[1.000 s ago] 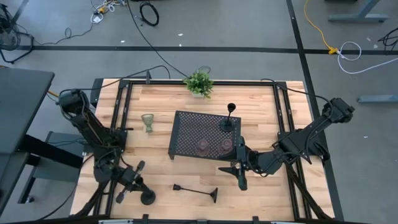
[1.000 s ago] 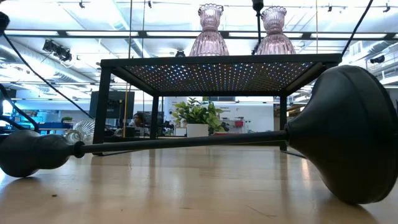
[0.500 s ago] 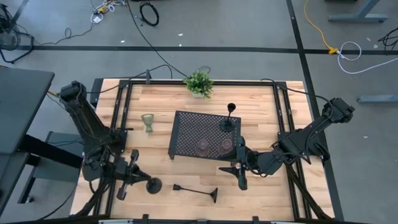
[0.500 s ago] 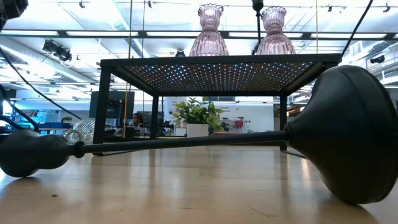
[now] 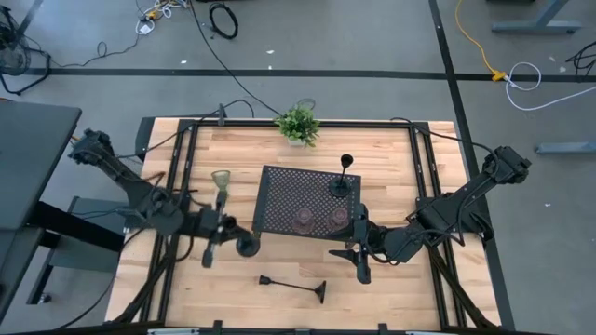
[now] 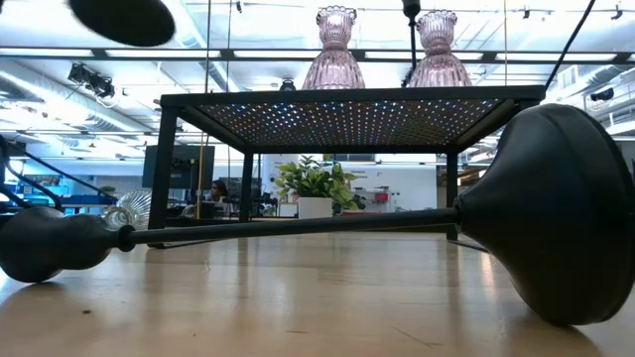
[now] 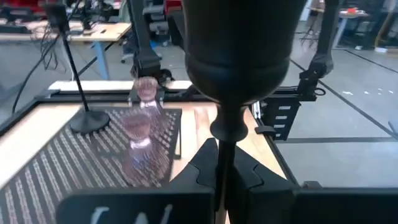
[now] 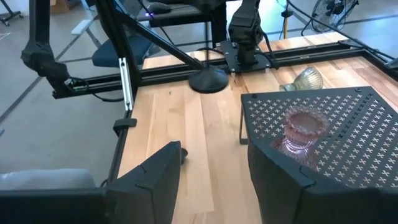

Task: Pick & Place candle stick holders
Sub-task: Align the bottom black candle holder with the pink glass candle holder on the shelf

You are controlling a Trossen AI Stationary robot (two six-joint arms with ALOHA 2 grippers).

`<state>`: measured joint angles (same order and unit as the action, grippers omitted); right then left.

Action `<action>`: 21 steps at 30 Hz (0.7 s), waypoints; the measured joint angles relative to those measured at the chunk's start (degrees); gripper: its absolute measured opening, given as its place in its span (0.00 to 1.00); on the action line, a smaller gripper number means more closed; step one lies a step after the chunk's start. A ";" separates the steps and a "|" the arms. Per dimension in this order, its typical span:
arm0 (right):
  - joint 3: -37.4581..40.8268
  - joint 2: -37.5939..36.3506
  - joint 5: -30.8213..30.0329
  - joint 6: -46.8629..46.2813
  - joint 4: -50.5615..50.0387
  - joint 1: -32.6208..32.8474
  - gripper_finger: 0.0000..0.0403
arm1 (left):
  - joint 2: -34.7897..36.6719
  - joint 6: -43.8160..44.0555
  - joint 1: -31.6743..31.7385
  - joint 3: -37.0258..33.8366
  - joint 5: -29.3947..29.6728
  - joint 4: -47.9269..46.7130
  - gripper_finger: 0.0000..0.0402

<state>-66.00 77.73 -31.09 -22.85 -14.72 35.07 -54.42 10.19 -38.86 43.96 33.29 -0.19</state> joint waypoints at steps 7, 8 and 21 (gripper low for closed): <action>0.00 0.00 0.00 1.20 -0.04 0.02 0.46 | 0.60 -3.45 14.17 0.10 -12.08 0.31 0.02; 0.00 0.00 0.01 1.40 -0.04 0.01 0.46 | 0.60 -3.43 16.10 0.10 -14.06 0.33 0.02; 0.00 0.00 -0.23 2.58 -0.02 0.01 0.46 | 0.45 -4.47 37.32 0.10 -32.50 3.59 0.02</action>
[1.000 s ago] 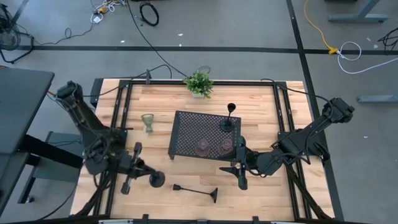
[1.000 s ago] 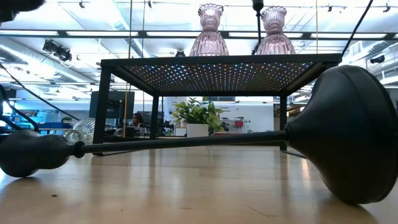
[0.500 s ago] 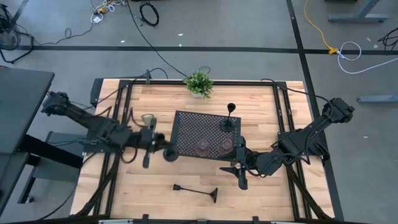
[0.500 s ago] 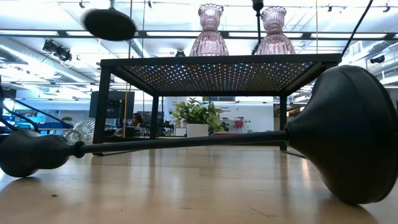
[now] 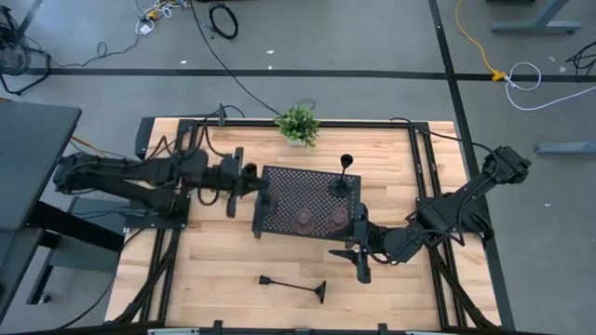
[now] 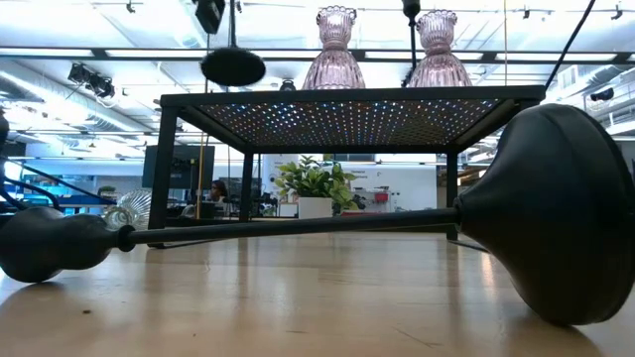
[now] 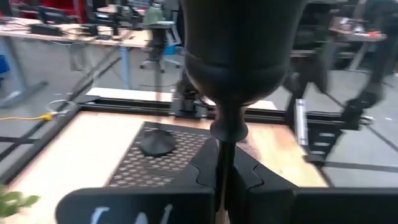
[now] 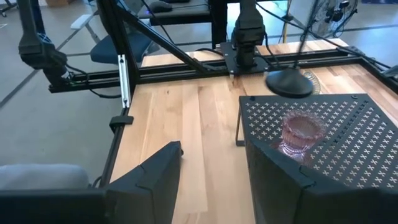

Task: Pick & Place candle stick holders
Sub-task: Align the bottom black candle holder with the pink glass candle holder on the shelf

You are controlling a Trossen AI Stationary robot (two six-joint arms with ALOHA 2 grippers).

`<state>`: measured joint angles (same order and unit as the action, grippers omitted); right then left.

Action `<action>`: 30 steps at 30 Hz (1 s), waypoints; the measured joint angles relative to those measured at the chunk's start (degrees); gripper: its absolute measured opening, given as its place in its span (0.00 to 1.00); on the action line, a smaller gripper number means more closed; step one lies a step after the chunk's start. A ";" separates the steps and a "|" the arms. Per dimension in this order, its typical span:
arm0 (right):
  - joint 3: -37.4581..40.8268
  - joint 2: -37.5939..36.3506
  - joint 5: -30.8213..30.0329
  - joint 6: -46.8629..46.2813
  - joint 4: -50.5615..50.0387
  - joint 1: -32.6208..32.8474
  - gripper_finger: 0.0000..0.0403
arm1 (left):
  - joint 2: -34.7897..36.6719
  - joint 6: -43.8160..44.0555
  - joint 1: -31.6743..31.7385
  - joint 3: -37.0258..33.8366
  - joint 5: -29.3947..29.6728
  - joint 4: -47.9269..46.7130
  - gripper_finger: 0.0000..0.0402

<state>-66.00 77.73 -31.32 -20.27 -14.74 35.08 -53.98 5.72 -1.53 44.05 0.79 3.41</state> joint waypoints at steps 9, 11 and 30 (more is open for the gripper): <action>0.00 0.00 -1.26 0.04 0.07 -0.01 0.46 | -3.30 0.06 10.72 0.17 -10.57 7.18 0.02; 0.00 0.00 -1.26 0.04 0.07 -0.01 0.46 | -5.27 0.28 12.52 1.26 -13.18 6.92 0.02; 3.48 0.04 -1.28 -0.22 2.93 -0.01 0.46 | -30.93 -8.29 15.88 25.11 -20.39 -2.59 0.02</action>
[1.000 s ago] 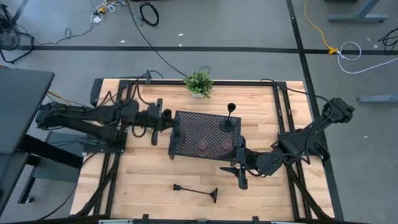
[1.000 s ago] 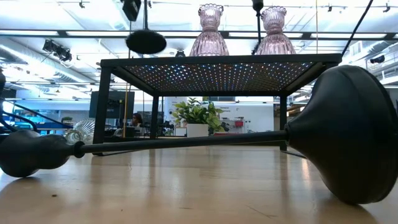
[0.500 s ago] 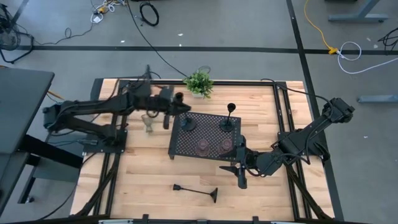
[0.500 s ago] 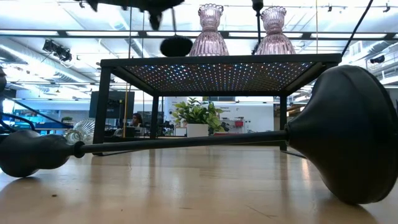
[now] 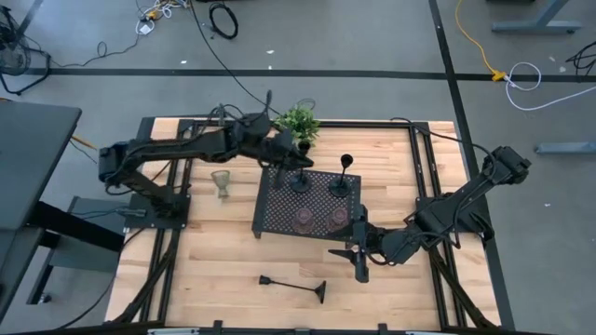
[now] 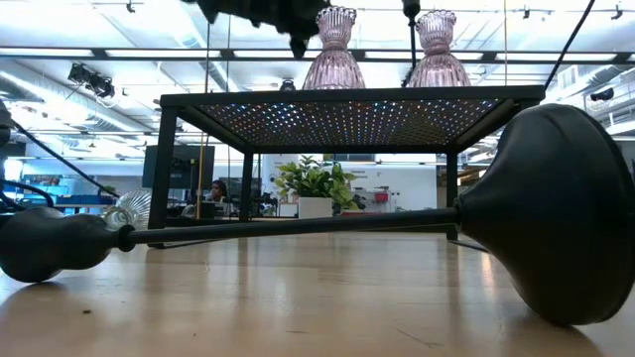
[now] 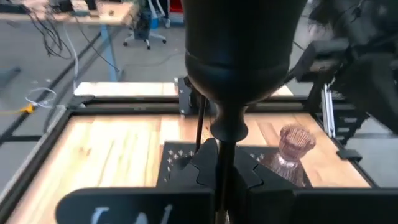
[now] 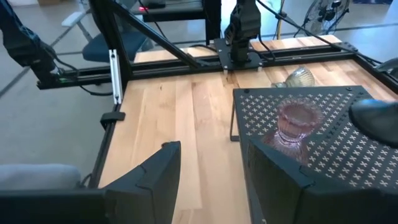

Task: Pick & Place candle stick holders
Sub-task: Align the bottom black candle holder with the pink glass candle holder on the shelf

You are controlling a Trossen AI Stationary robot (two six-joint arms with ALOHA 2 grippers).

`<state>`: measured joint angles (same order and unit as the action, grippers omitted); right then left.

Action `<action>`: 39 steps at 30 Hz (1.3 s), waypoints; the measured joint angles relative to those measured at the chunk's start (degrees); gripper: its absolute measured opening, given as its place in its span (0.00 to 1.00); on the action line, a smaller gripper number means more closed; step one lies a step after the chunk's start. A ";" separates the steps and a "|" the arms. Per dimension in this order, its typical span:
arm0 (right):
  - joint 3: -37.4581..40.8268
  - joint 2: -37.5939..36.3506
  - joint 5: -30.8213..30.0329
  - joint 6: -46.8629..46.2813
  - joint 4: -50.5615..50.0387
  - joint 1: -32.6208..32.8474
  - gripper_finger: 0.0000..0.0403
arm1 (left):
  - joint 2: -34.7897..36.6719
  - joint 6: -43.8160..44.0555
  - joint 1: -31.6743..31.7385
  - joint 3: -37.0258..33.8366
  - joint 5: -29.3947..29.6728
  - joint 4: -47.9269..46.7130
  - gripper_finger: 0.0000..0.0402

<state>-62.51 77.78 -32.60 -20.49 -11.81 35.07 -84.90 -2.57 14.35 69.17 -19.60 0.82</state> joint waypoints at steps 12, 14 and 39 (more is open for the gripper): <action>0.58 0.00 0.05 0.23 0.87 0.00 0.46 | -4.96 0.07 0.83 -0.02 -3.50 7.06 0.02; 0.58 0.00 0.04 0.48 0.87 0.00 0.46 | -5.17 -0.71 0.87 -0.01 -3.56 7.43 0.02; 0.58 -0.02 0.02 1.75 1.96 0.02 0.46 | -9.68 -1.13 1.62 -0.07 -3.70 10.83 0.02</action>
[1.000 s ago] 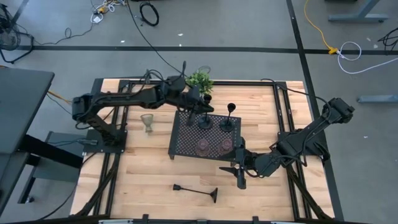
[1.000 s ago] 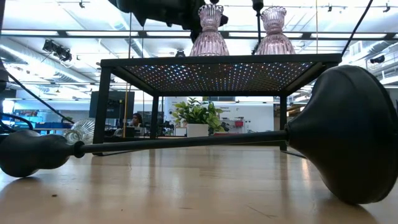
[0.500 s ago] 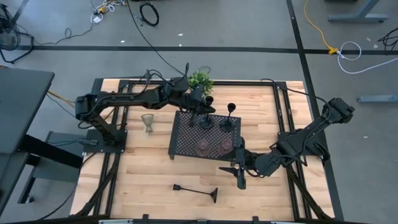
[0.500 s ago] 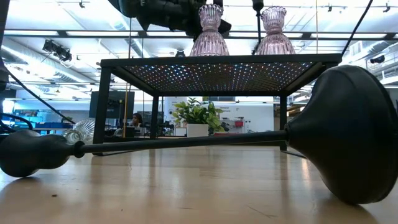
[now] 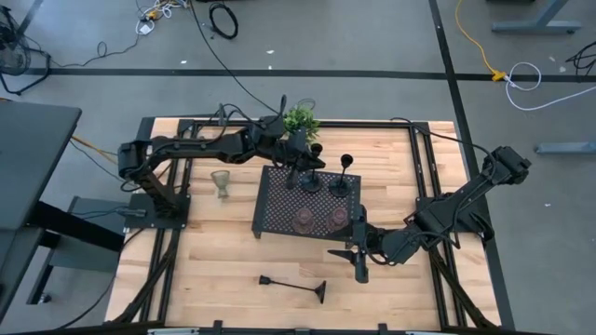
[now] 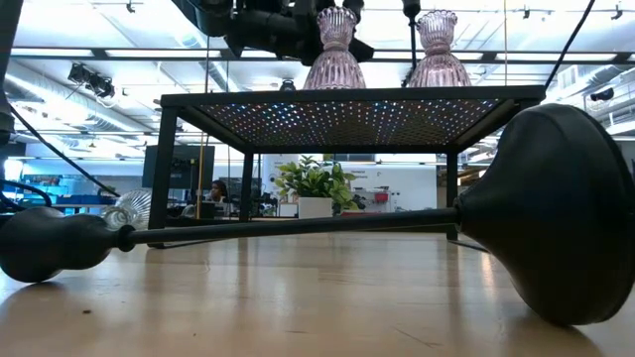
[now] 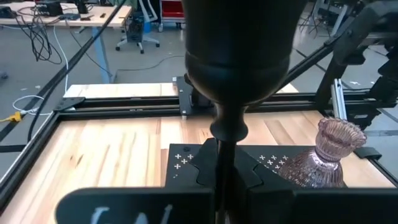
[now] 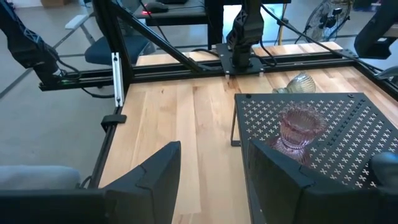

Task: Pick & Place candle stick holders
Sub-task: Align the bottom black candle holder with the pink glass candle holder on the shelf

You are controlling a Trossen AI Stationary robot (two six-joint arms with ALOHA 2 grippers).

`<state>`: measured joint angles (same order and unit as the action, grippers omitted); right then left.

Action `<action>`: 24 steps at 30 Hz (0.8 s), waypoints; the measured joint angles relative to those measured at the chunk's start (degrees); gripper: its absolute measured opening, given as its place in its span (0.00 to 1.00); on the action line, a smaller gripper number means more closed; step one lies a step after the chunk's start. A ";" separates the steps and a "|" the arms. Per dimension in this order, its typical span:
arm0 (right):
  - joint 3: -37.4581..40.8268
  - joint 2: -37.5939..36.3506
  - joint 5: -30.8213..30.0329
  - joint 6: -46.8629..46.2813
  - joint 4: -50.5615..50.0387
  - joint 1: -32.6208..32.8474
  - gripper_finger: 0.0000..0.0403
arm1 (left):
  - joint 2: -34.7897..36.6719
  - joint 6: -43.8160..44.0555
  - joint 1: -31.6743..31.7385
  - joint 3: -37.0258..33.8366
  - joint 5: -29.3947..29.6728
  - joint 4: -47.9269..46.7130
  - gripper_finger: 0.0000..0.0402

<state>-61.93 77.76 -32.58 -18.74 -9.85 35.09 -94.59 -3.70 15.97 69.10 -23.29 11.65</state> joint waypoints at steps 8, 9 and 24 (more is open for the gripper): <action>0.00 0.00 0.02 0.00 -0.09 -0.02 0.46 | -0.31 0.00 -0.02 0.02 0.22 -0.09 0.03; -0.02 0.00 0.00 0.00 -0.10 0.00 0.46 | -0.31 -0.02 -0.02 0.02 0.09 -0.16 0.02; -0.02 0.00 0.02 0.00 -0.46 0.00 0.46 | -0.33 1.26 0.00 0.00 -2.42 -2.02 0.15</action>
<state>-61.95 77.76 -32.56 -18.74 -10.31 35.09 -94.91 -2.44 15.97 69.10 -25.71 9.63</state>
